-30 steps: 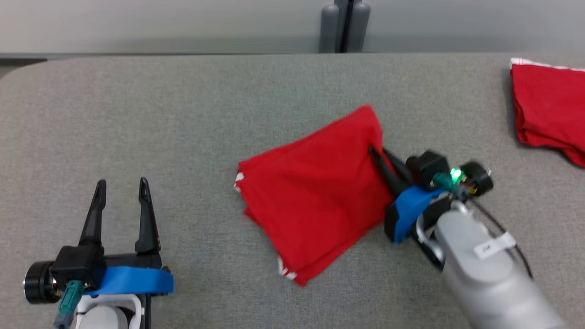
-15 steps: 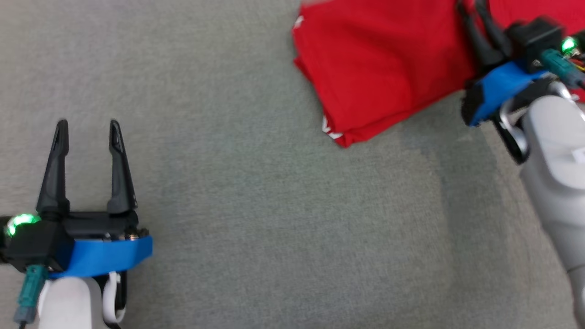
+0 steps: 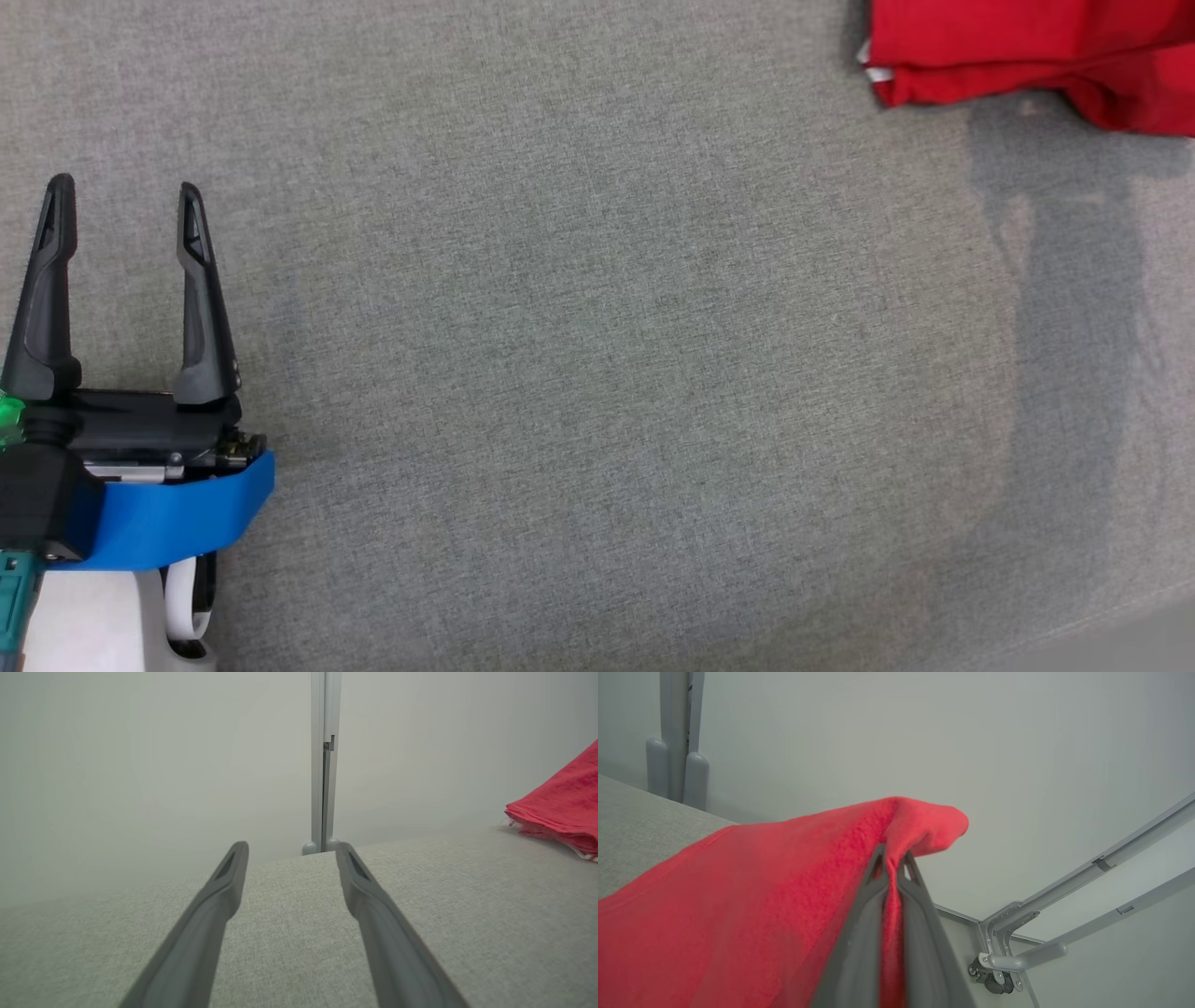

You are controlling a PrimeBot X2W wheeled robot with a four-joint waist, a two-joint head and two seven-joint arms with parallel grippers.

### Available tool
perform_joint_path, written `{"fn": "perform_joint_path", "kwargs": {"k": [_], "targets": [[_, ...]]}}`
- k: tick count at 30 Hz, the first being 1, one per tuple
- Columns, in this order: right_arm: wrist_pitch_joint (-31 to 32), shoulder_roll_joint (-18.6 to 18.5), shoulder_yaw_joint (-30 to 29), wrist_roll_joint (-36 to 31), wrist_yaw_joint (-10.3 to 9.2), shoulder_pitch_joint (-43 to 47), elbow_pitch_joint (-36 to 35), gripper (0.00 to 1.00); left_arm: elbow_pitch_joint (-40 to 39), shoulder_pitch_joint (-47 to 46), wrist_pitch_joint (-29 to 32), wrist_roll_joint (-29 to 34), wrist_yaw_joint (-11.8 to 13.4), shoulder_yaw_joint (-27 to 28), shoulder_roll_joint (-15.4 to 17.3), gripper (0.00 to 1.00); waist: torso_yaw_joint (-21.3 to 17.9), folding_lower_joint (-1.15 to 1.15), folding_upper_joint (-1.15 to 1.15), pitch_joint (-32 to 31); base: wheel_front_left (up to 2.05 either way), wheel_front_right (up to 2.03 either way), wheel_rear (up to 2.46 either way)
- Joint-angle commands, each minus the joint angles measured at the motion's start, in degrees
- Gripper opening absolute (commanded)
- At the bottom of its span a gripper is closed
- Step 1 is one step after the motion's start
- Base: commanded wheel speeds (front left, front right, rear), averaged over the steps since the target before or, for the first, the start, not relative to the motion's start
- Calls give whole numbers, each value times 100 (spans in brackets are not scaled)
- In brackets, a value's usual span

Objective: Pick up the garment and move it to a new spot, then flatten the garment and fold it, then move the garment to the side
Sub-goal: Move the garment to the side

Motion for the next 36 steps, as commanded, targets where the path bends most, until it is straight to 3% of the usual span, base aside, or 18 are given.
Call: {"fn": "perform_joint_path", "kwargs": {"k": [1, 8, 9, 10, 11, 18, 25, 28, 36], "targets": [[68, -97, -27, 62, -1, -162, 53, 0, -58, -84, -12, 15, -21, 17, 46, 100, 14, -1, -2, 44, 0, 0, 0], [388, -476, 93, 48, -1, -444, 396, 1, -113, -162, -12, -48, 26, 22, 78, 100, 80, -1, -2, 177, 0, 0, 0], [441, -494, 66, 62, -1, -486, 475, 24, -104, -164, -12, -63, 32, 20, 68, 100, 91, -1, -2, 192, 0, 0, 0], [476, -516, 81, 3, -1, -496, 537, 95, -88, -172, -12, -69, 34, 16, 60, 100, 103, -1, -2, 203, 0, 0, 0], [470, -509, 70, 5, -1, -511, 593, 100, -68, -186, -12, -68, 33, 6, 51, 100, 123, -1, -2, 207, 0, 0, 0], [281, -383, -207, -254, -1, -539, 931, 100, 111, -186, -12, -154, 63, 35, -29, 100, 257, -1, -2, 1, 0, 0, 0], [-92, 216, -349, -520, -1, -62, 775, 100, 538, 155, -12, -244, 85, 117, -172, 100, 468, -1, -2, -648, 0, 0, 0], [-150, 611, -359, -441, 0, 317, 574, 100, 759, 371, -12, -299, 111, 219, -263, 100, 576, -1, -2, -975, 0, 0, 0], [-154, 1458, -310, -206, 0, 1739, -810, 100, 1202, 870, -13, -418, 119, 382, -457, 100, 864, -1, -2, -1693, 0, 0, 0]]}}
